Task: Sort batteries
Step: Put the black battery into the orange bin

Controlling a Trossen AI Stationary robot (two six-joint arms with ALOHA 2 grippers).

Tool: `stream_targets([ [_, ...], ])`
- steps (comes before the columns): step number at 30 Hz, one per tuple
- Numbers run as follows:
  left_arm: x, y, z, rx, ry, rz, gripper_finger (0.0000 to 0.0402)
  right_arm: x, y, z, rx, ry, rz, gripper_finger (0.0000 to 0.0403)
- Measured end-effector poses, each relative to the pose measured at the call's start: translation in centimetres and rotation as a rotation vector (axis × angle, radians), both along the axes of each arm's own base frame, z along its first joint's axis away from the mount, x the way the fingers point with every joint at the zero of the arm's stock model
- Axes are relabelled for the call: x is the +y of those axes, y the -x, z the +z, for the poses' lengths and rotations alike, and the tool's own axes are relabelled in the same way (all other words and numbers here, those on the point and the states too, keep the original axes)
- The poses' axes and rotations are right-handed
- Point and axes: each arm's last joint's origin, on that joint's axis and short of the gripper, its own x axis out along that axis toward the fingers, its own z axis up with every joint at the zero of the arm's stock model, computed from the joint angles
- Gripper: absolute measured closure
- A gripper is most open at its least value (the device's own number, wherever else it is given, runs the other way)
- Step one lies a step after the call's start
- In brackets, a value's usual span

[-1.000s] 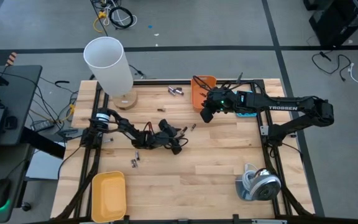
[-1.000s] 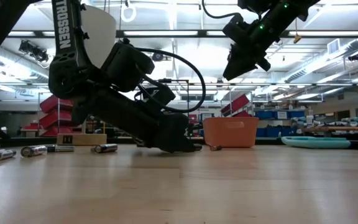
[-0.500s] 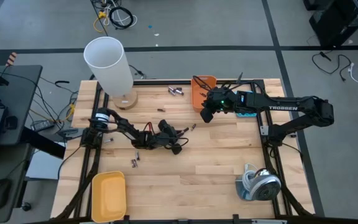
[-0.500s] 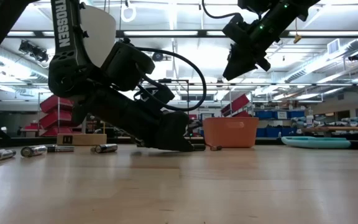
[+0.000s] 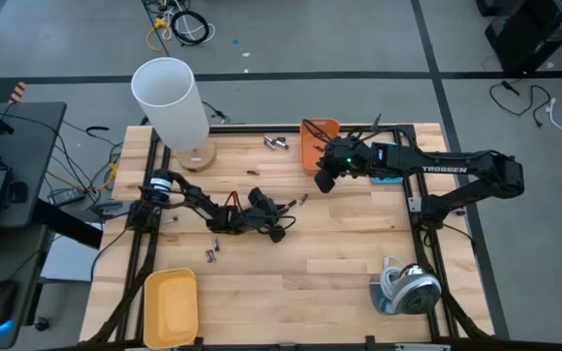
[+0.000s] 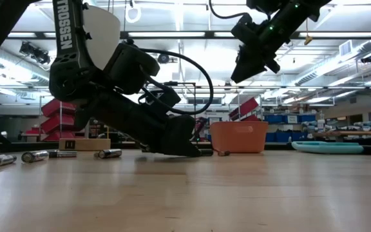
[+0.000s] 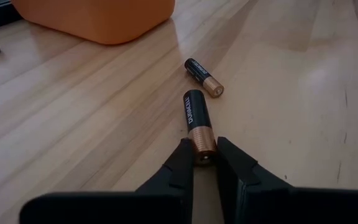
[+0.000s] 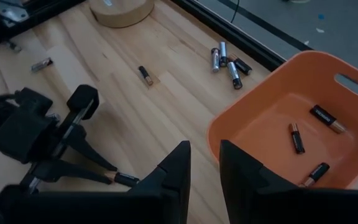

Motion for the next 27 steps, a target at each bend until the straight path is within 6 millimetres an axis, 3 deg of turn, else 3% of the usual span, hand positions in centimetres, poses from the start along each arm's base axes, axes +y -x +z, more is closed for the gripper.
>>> stream_targets([
  [19,-1.2,-0.5,1.4,-0.138,-0.030,-0.049,0.0363,3.1,-0.8,0.1,0.043,0.102,0.214,0.0332],
  [27,-2.4,0.9,3.5,-0.376,-0.140,-0.135,0.0363,5.4,-1.3,0.4,0.041,0.210,0.384,0.0330],
])
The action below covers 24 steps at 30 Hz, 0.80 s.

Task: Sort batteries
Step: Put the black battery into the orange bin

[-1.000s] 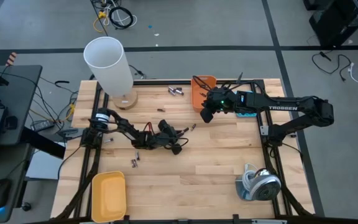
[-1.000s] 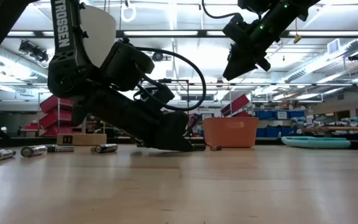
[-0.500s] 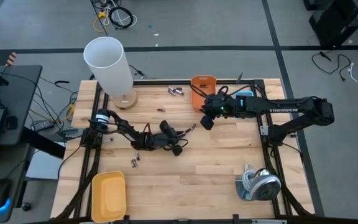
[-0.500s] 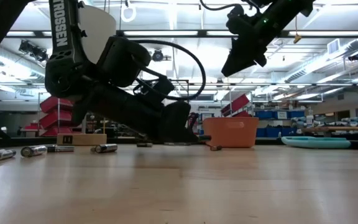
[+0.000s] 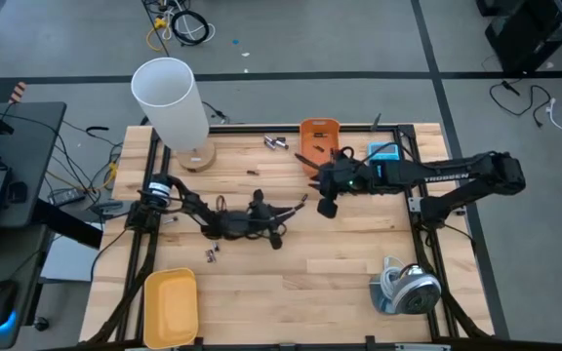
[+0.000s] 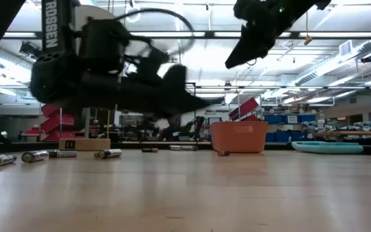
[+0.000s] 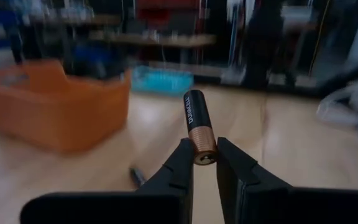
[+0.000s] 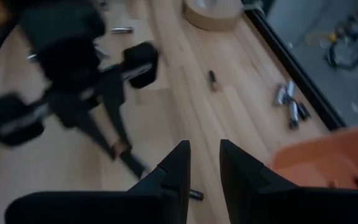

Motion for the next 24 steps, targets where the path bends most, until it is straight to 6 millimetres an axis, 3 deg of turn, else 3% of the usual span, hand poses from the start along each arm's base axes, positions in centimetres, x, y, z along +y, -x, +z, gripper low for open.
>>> stream_targets([
  [8,0.2,3.0,1.4,-0.053,-0.038,-0.021,0.0363,2.8,-0.7,0.9,-0.079,0.106,0.178,0.0329],
  [12,0.0,3.0,2.7,-0.094,-0.064,-0.089,0.0363,3.8,-1.2,1.0,-0.123,0.122,0.219,0.0325],
  [17,-0.3,2.6,3.8,-0.130,-0.105,-0.156,0.0363,4.8,-2.3,-0.4,-0.098,0.137,0.263,0.0307],
  [24,-0.3,2.7,3.6,-0.115,-0.133,-0.166,0.0363,5.1,-2.7,-0.9,-0.091,0.106,0.250,0.0268],
])
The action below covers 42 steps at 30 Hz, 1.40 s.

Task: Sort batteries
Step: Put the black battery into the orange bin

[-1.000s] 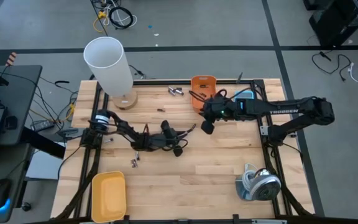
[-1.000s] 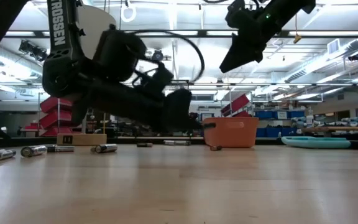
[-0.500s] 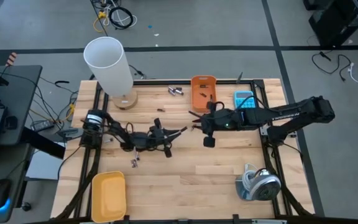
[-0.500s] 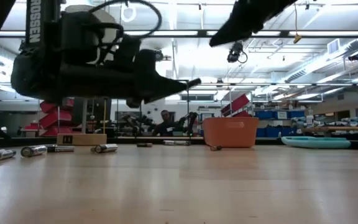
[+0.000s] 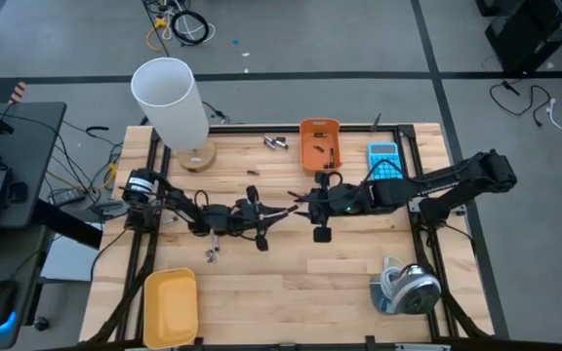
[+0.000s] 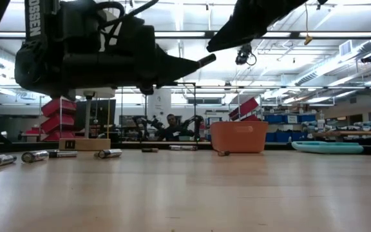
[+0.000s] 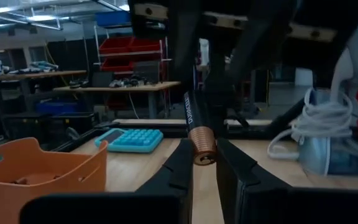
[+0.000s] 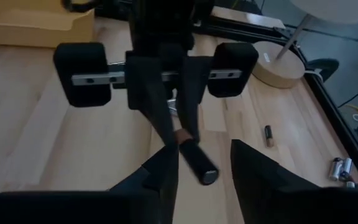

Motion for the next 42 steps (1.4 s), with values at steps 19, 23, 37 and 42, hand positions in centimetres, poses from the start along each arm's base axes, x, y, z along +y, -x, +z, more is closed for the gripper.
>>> stream_targets([
  [19,-0.2,-0.5,1.0,-0.034,-0.068,-0.044,0.0362,0.2,0.0,-0.1,0.010,-0.059,0.034,0.0212],
  [23,-0.3,-0.8,1.3,-0.044,-0.091,-0.048,0.0362,0.2,0.0,-0.1,0.010,-0.062,0.033,0.0213],
  [37,-0.2,-0.8,1.2,-0.038,-0.107,-0.043,0.0362,0.2,0.0,-0.1,0.010,-0.064,0.034,0.0245],
  [42,-0.2,-0.8,1.2,-0.037,-0.107,-0.043,0.0362,0.2,0.0,-0.1,0.013,-0.074,0.051,0.0283],
])
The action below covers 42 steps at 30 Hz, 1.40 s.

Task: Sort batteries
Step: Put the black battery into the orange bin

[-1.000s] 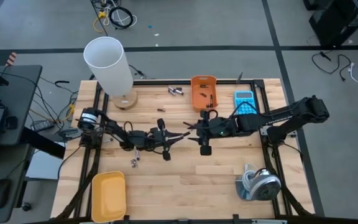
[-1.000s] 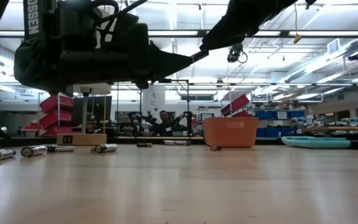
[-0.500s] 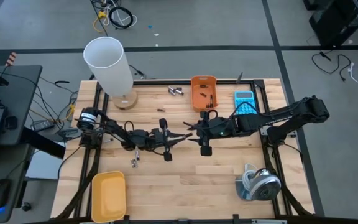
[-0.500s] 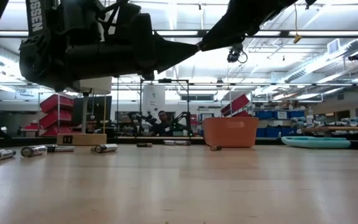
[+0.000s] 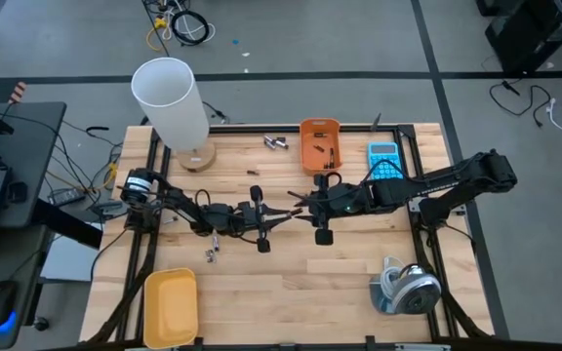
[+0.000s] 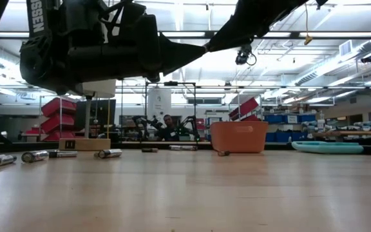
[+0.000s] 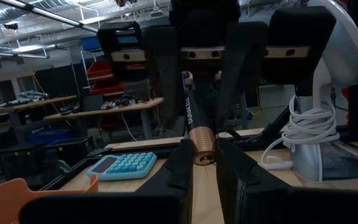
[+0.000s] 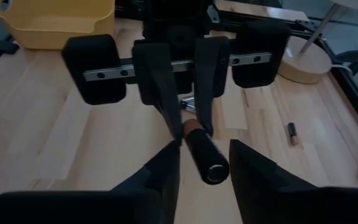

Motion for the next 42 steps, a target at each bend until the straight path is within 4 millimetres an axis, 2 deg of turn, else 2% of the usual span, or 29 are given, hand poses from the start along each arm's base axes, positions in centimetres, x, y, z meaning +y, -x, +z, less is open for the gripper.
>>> stream_targets([
  [10,0.0,0.0,0.0,0.004,-0.001,-0.001,0.0361,0.0,0.0,0.0,0.003,0.012,0.024,0.0361],
  [21,0.1,0.0,-0.1,0.012,0.011,0.040,0.0313,-0.1,0.0,0.0,0.002,0.013,0.007,0.0356],
  [29,0.4,0.3,-1.1,0.090,0.039,0.100,0.0271,-0.1,0.0,0.0,0.001,0.012,0.006,0.0357],
  [34,0.6,1.2,-1.9,0.115,0.075,0.132,0.0264,-1.2,0.0,1.2,0.019,0.051,-0.175,0.0357],
  [42,0.9,2.7,-2.4,0.108,0.092,0.181,0.0264,-5.1,0.3,4.9,0.062,0.006,-0.468,0.0357],
])
